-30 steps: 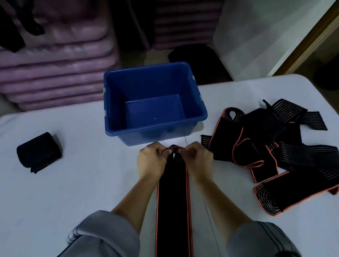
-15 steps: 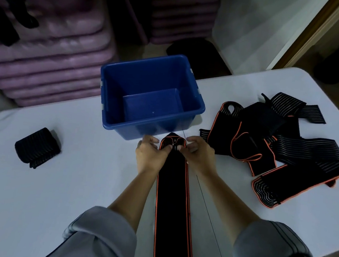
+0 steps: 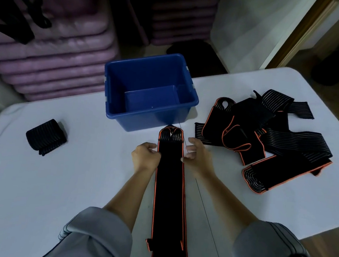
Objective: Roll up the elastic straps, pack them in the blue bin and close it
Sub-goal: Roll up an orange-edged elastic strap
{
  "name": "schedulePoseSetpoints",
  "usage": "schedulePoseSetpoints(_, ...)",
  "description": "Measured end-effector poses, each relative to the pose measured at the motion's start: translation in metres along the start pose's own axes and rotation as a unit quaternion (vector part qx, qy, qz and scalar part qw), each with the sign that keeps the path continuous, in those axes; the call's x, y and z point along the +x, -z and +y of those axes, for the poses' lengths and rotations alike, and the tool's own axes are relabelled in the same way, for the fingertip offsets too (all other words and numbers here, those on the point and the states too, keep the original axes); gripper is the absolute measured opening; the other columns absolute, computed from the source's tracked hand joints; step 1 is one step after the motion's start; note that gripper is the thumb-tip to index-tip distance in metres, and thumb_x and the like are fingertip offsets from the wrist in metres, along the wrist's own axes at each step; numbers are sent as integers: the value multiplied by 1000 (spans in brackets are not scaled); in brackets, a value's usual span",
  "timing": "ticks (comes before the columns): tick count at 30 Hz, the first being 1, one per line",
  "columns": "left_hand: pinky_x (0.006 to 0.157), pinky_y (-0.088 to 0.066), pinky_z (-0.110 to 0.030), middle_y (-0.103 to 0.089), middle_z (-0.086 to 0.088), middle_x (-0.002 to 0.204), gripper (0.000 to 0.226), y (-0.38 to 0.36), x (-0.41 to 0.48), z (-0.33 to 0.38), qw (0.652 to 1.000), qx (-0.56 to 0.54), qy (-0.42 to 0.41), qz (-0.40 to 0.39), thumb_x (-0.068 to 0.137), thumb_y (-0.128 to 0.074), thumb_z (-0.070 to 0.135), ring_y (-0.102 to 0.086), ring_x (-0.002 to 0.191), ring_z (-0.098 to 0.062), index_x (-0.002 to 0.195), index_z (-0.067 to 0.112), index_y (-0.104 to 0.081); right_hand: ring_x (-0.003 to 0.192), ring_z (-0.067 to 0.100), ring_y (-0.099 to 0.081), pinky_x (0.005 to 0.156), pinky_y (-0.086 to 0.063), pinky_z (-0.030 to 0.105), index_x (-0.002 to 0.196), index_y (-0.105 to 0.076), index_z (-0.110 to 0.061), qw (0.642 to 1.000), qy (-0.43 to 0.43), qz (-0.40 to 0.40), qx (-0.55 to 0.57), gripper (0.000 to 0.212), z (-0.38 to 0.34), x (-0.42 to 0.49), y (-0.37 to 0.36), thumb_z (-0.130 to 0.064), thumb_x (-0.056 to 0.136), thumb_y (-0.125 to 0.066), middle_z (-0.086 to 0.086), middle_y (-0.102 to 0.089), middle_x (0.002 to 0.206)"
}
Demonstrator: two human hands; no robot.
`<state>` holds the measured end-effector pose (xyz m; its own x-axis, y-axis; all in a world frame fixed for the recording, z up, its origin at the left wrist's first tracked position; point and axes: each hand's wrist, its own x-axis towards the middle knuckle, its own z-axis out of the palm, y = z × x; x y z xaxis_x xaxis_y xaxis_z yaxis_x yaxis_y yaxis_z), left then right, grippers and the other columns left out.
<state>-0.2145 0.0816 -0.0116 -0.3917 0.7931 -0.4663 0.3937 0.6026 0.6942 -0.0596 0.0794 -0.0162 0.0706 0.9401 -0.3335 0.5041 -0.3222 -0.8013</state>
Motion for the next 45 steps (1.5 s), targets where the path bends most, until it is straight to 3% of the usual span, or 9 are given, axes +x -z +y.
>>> schedulePoseSetpoints(5, 77, -58, -36, -70, -6, 89, 24, 2, -27, -12, 998, 40, 40, -18, 69, -57, 15, -68, 78, -28, 91, 19, -67, 78, 11, -59, 55, -37, 4, 123, -49, -10, 997, -8, -43, -64, 51, 10, -28, 2, -6, 76, -71, -5, -60, 82)
schedulePoseSetpoints(10, 83, -55, -30, -71, -7, 91, 26, 7, -44, -16, 999, 17, 30, -41, 72, -62, 15, -68, 84, -24, 96, 16, -69, 82, 14, -62, 56, -41, 3, 127, -48, -15, 997, -19, -58, -44, 58, 15, -43, 5, -8, 76, -73, 7, -63, 114)
schedulePoseSetpoints(14, 71, -60, -39, -68, -5, 87, 18, 16, -63, -28, 997, 10, 63, -32, 73, -57, 7, -67, 77, -26, 85, 15, -68, 98, 25, -63, 85, -53, 32, 124, -47, -16, 992, -42, -93, -72, 53, 23, -62, 10, -14, 77, -72, 2, -60, 105)
schedulePoseSetpoints(18, 49, -51, -16, -65, -3, 75, 18, 11, -83, -39, 997, 29, 54, -53, 77, -53, 1, -63, 61, -16, 73, 13, -67, 96, 22, -64, 87, -55, 41, 126, -46, -17, 988, -41, -126, -73, 55, 34, -79, 2, -14, 77, -72, -3, -57, 98)
schedulePoseSetpoints(22, 75, -58, -32, -70, -12, 91, 23, 11, -91, -47, 997, 0, 54, -52, 75, -57, 4, -69, 74, -27, 95, 11, -68, 97, 22, -64, 88, -54, 37, 123, -47, -21, 991, -36, -103, -73, 53, 40, -85, 7, -16, 77, -72, 0, -59, 106)
schedulePoseSetpoints(27, 77, -59, -38, -68, -13, 98, 27, 14, -102, -61, 996, 15, 53, -67, 74, -61, 8, -69, 80, -29, 99, 15, -63, 97, 22, -64, 87, -55, 42, 121, -50, -23, 987, -32, -146, -65, 48, 48, -99, 8, -16, 78, -71, 1, -58, 112)
schedulePoseSetpoints(32, 64, -47, -18, -65, 1, 81, 18, 21, -123, -65, 992, 63, -54, -94, 80, -65, 15, -61, 74, -13, 97, 20, -62, 104, 18, -59, 93, -49, 33, 117, -57, -20, 985, 46, -150, -74, 36, 42, -112, 16, -7, 84, -56, 0, -56, 120)
schedulePoseSetpoints(38, 72, -44, -16, -66, 6, 75, 5, 37, -149, -89, 966, 59, -76, -240, 80, -70, 20, -60, 76, -6, 83, 25, -71, 104, 16, -59, 94, -48, 32, 105, -62, -26, 932, 30, -353, -70, 25, 36, -143, 31, -15, 86, -51, 2, -64, 108)
schedulePoseSetpoints(45, 74, -48, -19, -71, -10, 89, 17, 25, -162, -115, 972, 83, -125, -178, 83, -67, 20, -65, 82, -23, 96, 31, -69, 62, 0, -48, 61, -37, 11, 120, -58, -24, 940, 148, -263, -158, 30, 56, -165, 23, -16, 92, -57, -14, -52, 73)
